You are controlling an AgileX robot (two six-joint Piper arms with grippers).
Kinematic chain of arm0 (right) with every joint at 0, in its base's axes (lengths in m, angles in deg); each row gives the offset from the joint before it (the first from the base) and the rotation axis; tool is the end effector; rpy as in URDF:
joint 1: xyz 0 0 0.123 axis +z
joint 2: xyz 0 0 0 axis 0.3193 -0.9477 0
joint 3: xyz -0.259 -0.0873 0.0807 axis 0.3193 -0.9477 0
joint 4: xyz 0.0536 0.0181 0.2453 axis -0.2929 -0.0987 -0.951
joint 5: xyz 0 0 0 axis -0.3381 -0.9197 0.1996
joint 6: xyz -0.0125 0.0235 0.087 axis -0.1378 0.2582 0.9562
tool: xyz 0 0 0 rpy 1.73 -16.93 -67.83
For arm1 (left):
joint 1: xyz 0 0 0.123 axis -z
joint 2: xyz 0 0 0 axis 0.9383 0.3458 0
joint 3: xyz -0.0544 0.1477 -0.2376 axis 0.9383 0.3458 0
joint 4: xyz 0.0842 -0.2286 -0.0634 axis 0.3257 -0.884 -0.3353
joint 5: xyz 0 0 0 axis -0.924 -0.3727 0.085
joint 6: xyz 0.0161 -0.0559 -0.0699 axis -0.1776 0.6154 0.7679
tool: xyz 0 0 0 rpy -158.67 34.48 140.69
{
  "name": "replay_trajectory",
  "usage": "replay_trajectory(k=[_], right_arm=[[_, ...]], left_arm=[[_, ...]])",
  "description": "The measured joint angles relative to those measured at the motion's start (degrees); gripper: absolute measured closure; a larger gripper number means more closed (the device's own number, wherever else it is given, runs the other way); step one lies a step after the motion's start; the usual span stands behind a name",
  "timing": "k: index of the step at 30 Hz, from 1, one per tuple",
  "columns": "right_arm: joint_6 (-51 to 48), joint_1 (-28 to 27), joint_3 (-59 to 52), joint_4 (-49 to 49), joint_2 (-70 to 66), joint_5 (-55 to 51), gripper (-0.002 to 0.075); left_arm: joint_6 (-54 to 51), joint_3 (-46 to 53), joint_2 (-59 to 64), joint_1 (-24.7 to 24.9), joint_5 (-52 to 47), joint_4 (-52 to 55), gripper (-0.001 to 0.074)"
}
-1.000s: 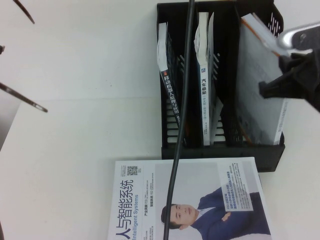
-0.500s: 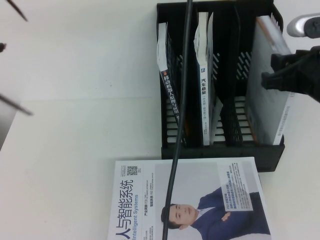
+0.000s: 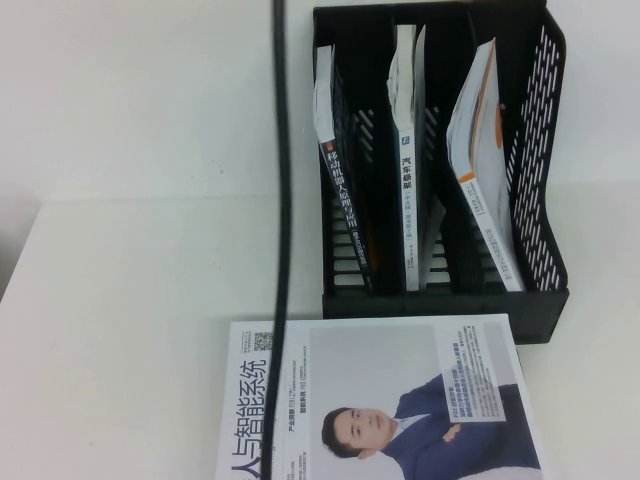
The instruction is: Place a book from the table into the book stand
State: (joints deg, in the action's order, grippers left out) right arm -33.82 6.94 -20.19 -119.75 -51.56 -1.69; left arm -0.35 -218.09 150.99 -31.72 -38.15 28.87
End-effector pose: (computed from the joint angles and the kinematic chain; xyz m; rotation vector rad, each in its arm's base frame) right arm 0.2205 0.0638 0.4177 -0.0384 1.4900 -0.0119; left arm 0.2218 -0.1303 0.5784 0.1895 1.8839 -0.2163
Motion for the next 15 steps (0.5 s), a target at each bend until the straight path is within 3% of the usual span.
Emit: replay_trajectory(k=[4, 6, 8, 11, 15], right_arm=[[-8.4, 0.0, 0.0, -7.0, 8.2, 2.6, 0.0545], [-16.9, 0.0, 0.1, -13.9, 12.3, 3.8, 0.0641], [-25.1, 0.0, 0.0, -18.5, 15.5, 5.2, 0.0688], [-32.2, 0.1, -2.8, -20.6, 21.1, 6.4, 0.0716], [-34.4, 0.1, -10.1, -21.4, 28.0, 6.4, 0.0724]], left_arm=[[-0.4, 3.7, -4.9, 0.0, 1.5, -0.5, 0.0734], [-0.4, 7.6, -8.1, 0.0, 3.8, -1.8, 0.0734], [-0.4, 13.9, -12.4, 0.0, 7.3, -3.1, 0.0734], [-0.4, 26.1, -19.2, 0.0, 14.0, -4.3, 0.0734], [1.2, 41.8, -28.2, -0.1, 23.5, -3.9, 0.0734]])
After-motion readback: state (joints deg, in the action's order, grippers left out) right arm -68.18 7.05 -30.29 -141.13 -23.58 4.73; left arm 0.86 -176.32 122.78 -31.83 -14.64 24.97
